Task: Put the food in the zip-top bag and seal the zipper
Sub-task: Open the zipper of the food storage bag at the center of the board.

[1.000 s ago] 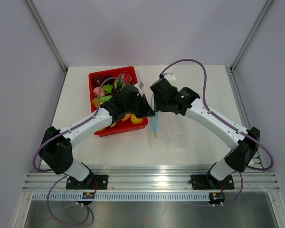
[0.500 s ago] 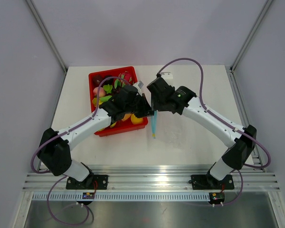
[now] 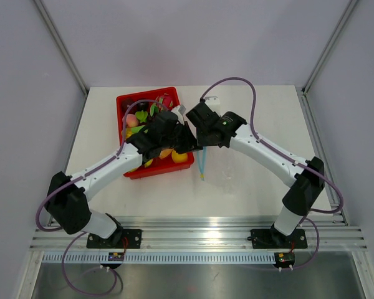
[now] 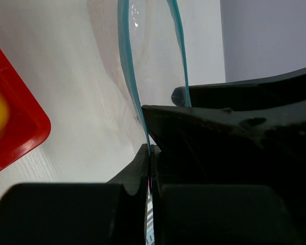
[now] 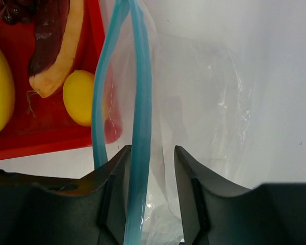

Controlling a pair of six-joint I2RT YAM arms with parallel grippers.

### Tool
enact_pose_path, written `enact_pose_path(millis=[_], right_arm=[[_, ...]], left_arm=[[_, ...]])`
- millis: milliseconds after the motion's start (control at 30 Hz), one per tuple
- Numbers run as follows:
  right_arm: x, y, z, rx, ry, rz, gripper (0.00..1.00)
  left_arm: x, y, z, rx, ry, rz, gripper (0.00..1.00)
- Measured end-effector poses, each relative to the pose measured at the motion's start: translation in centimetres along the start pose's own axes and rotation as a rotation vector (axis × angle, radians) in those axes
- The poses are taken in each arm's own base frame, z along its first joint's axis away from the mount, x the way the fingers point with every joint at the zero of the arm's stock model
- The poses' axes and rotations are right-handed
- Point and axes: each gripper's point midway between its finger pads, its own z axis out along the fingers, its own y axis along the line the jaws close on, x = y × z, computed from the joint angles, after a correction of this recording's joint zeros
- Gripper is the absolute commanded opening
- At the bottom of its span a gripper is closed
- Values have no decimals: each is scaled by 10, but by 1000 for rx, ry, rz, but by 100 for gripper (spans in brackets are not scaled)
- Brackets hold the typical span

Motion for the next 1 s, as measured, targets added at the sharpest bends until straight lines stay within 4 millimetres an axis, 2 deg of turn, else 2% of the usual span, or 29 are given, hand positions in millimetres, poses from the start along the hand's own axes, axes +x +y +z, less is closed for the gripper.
enact_pose_path(millis=[167, 300, 333, 367, 500, 600, 667, 733, 800, 900, 1000], right_arm=[[7, -2, 1, 11, 17, 7, 29], [15, -11, -4, 17, 24, 29, 11], [16, -15, -8, 16, 19, 36, 2], [16, -18, -13, 14, 12, 42, 0], [3, -37, -36, 36, -52, 67, 0], [-14, -56, -54, 62, -110, 71, 0], [-32, -68, -68, 78, -162, 83, 0], [-49, -77, -84, 80, -221, 99, 0], [-57, -84, -97, 77, -262, 106, 0], [-58, -96, -109, 91, -294, 110, 0], [-40, -108, -97, 141, -265, 84, 0]], left_arm=[[-3, 2, -2, -17, -20, 5, 0], [-6, 4, -4, -27, -34, 13, 0], [-6, 5, -5, -33, -37, 16, 0], [-6, 6, -5, -36, -39, 16, 0], [-11, 9, -6, -47, -51, 16, 0], [-19, 11, -11, -66, -60, 21, 0], [-32, 2, -17, -61, -83, 36, 0], [-47, -17, -24, -26, -121, 63, 0], [-56, -28, -28, 0, -146, 82, 0], [-56, -30, -25, 16, -144, 100, 0], [-45, -16, -11, -3, -104, 104, 0]])
